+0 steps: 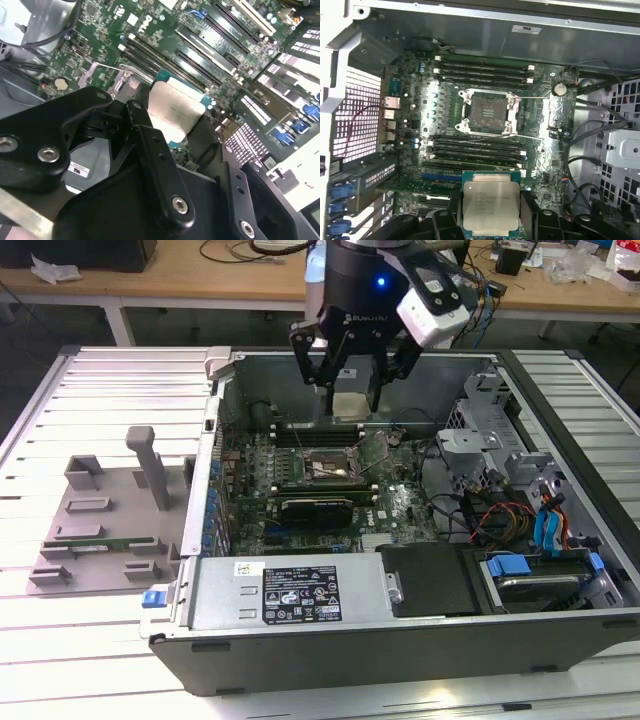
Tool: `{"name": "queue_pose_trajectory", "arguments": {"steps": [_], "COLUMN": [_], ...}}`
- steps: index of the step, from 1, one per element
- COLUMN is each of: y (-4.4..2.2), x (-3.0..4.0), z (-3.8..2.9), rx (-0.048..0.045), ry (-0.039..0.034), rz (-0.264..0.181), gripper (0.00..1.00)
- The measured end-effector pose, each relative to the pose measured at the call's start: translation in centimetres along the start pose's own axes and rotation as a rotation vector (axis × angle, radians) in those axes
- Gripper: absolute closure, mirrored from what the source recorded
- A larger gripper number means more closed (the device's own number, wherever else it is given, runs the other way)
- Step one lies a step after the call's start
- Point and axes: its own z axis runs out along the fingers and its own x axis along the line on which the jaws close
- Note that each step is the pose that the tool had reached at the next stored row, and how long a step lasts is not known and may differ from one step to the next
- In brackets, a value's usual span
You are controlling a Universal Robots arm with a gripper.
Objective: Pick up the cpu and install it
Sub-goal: 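Pick up the cpu and move it towards the insertion slot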
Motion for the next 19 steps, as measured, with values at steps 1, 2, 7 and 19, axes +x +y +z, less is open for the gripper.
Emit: {"name": "queue_pose_trajectory", "arguments": {"steps": [1, 2, 7, 19], "y": [0.0, -0.01, -0.01, 1.98], "x": [-0.3, -0.55, -2.1, -2.93], "z": [0.05, 0.09, 0.56, 1.77], "rx": [-0.0001, -0.0001, -0.0008, -0.0009], "ry": [0.0006, 0.0012, 0.0067, 0.0086], "rz": [0.0, 0.0, 0.0, -0.001], "gripper": [0.45, 0.45, 0.45, 0.45]}}
